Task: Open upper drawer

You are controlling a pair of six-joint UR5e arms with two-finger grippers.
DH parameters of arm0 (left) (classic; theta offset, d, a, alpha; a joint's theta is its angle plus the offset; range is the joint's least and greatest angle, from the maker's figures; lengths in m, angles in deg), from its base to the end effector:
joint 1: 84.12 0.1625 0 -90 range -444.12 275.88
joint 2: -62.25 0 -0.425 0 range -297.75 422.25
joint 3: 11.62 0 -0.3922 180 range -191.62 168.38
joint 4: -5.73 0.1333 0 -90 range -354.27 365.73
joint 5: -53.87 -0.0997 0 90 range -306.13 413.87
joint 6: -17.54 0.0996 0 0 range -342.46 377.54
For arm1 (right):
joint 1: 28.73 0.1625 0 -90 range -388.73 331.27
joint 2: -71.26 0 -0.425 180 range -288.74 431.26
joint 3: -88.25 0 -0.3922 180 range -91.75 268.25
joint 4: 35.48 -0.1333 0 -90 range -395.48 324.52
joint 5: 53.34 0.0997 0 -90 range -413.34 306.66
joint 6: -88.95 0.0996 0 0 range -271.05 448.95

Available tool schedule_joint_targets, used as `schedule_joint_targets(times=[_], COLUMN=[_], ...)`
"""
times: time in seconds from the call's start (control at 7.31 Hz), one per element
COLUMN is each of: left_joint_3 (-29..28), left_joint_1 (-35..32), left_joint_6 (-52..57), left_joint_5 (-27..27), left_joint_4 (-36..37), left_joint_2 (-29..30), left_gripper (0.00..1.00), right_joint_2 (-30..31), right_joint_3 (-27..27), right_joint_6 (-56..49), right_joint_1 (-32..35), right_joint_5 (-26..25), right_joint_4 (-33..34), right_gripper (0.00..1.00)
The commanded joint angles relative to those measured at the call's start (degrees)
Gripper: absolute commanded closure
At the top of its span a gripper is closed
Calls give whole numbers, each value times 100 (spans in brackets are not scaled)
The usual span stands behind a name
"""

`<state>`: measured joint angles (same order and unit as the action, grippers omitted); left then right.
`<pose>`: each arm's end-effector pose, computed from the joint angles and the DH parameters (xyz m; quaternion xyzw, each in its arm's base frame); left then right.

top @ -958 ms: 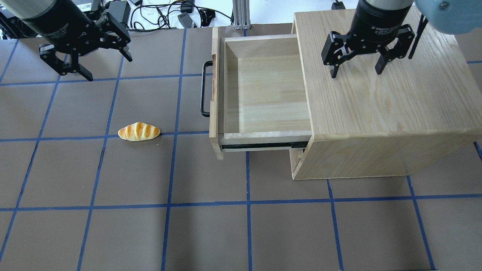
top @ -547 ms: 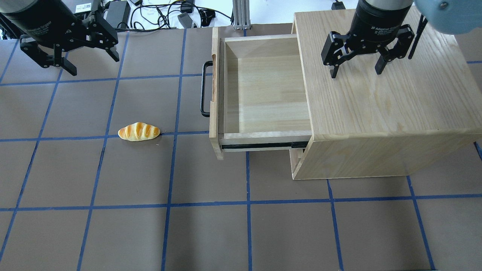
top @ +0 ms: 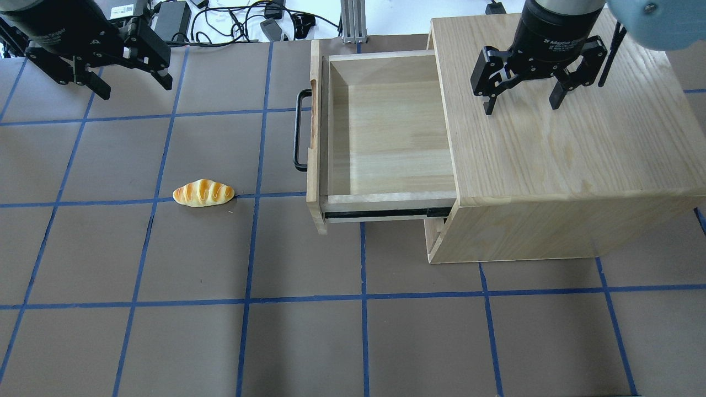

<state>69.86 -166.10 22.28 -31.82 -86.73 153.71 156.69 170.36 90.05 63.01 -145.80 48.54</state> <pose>-0.0686 -0.5221 0.5446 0.0271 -0.9981 0.0440 0.0329 0.1448 -0.5162 0.5048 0.0061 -0.9995 -0.0227 0.0220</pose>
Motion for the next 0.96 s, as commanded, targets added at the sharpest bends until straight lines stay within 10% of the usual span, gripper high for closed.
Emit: schedule_joint_targets(times=[0.0,0.82], left_joint_3=[0,61], left_joint_1=[-2,-274], left_joint_6=[36,-78], left_joint_5=[-236,-185], left_joint_4=[0,53], left_joint_2=[47,3], left_gripper=[0,0], right_joint_2=[0,0], right_joint_3=[-2,-2], right_joint_6=[-5,4], right_joint_1=[2,-7], right_joint_5=[0,0], right_joint_4=[0,0], right_gripper=[0,0])
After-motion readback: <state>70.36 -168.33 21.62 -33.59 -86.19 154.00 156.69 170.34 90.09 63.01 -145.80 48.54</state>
